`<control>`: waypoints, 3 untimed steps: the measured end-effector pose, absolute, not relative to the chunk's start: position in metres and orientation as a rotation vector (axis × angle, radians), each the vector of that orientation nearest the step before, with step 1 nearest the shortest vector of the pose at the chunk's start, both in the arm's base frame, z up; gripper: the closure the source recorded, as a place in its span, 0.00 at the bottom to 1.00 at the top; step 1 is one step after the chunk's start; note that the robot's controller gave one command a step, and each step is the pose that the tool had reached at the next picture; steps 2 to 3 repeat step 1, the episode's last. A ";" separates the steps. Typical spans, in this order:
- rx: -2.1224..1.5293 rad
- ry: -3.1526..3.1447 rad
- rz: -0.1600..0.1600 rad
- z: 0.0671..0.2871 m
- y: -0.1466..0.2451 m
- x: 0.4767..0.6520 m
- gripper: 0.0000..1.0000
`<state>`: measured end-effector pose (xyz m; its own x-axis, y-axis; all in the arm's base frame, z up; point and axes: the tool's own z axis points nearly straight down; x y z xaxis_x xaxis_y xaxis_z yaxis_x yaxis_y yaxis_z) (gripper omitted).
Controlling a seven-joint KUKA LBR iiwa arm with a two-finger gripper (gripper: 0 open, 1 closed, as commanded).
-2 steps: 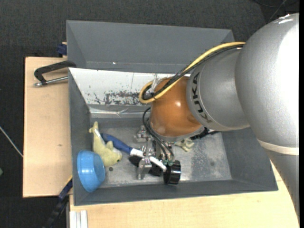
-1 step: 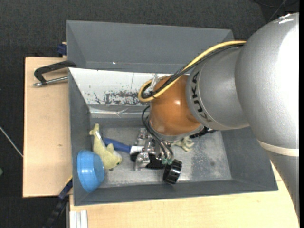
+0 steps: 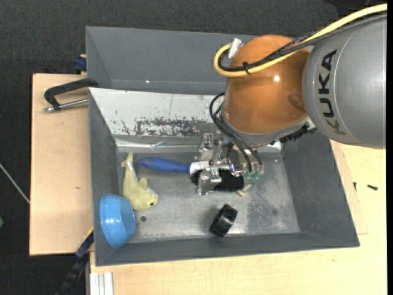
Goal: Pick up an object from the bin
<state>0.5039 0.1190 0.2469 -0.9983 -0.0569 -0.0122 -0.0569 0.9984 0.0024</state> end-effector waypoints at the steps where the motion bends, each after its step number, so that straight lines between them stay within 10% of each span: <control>1: -0.339 3.118 -0.002 0.245 0.059 0.529 1.00; 3: -0.339 3.118 -0.002 0.245 0.059 0.529 1.00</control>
Offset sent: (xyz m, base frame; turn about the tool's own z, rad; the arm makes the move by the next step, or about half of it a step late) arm 0.0240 -0.0579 -0.0026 -0.1635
